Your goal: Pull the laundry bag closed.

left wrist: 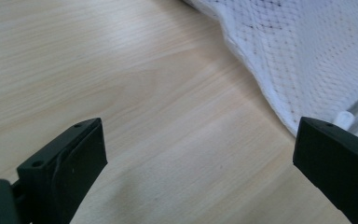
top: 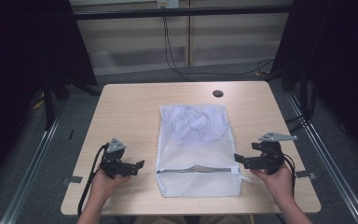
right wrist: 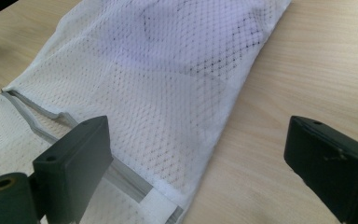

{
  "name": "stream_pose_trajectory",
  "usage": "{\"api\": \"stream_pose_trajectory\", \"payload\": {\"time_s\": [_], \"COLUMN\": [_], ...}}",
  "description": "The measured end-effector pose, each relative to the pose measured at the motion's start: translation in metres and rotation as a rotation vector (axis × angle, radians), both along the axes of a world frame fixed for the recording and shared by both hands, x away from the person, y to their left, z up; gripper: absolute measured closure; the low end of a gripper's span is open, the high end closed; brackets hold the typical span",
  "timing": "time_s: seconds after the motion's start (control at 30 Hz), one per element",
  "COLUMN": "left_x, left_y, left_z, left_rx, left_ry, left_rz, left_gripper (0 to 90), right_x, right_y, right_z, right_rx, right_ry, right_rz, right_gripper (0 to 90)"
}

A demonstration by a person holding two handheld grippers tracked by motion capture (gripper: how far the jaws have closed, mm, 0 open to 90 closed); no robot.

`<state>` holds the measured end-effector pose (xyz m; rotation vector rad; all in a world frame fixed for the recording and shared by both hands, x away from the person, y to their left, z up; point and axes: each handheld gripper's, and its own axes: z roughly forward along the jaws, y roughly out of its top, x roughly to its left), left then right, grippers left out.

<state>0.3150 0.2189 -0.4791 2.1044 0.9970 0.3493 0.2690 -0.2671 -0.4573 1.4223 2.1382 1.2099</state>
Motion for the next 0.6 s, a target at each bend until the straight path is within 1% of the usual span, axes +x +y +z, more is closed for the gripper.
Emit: {"api": "stream_pose_trajectory", "payload": {"time_s": [0.03, 0.07, 0.1, 0.17, 0.2, 0.23, 0.27, 0.3, 0.4, 0.43, 0.5, 0.6], "left_x": [-0.001, -0.002, -0.003, -0.004, -0.005, -0.006, -0.006, -0.006, -0.007, -0.007, -0.007, -0.008], "left_y": [0.000, -0.001, 0.000, 0.001, 0.002, 0.002, 0.003, 0.003, 0.004, 0.004, 0.004, 0.002], "left_z": [0.001, 0.001, 0.003, 0.005, 0.006, 0.006, 0.007, 0.007, 0.010, 0.010, 0.011, 0.011], "left_rx": [-0.001, -0.018, -0.016, -0.034, -0.043, -0.044, -0.057, -0.057, -0.089, -0.089, -0.084, -0.085], "left_ry": [-0.006, -0.004, -0.009, -0.009, -0.003, -0.003, -0.007, -0.007, 0.002, 0.002, 0.002, 0.006], "left_rz": [-0.013, -0.018, -0.027, -0.040, -0.050, -0.057, -0.065, -0.065, -0.067, -0.067, -0.072, -0.088], "left_gripper": [2.6, 2.6, 2.6, 2.7, 2.6, 2.6, 2.6, 2.7, 3.0, 3.1, 3.2, 4.2], "right_x": [0.001, 0.001, 0.001, 0.002, 0.003, 0.003, 0.004, 0.004, 0.004, 0.004, 0.004, 0.005], "right_y": [0.001, 0.002, 0.004, 0.006, 0.008, 0.009, 0.010, 0.012, 0.017, 0.017, 0.022, 0.025], "right_z": [0.000, 0.001, 0.001, 0.001, 0.001, 0.001, 0.001, 0.000, 0.000, 0.000, 0.000, -0.001], "right_rx": [0.001, 0.000, -0.006, -0.010, -0.010, -0.011, -0.012, -0.014, -0.012, -0.012, -0.032, -0.038], "right_ry": [-0.002, 0.004, 0.003, 0.006, 0.009, 0.012, 0.013, 0.013, 0.023, 0.023, 0.019, 0.026], "right_rz": [0.006, 0.006, 0.004, 0.009, 0.011, 0.017, 0.017, 0.022, 0.026, 0.026, 0.036, 0.041], "right_gripper": [7.3, 7.4, 7.4, 7.7, 7.7, 7.7, 7.9, 8.0, 8.1, 8.1, 8.2, 8.3]}}
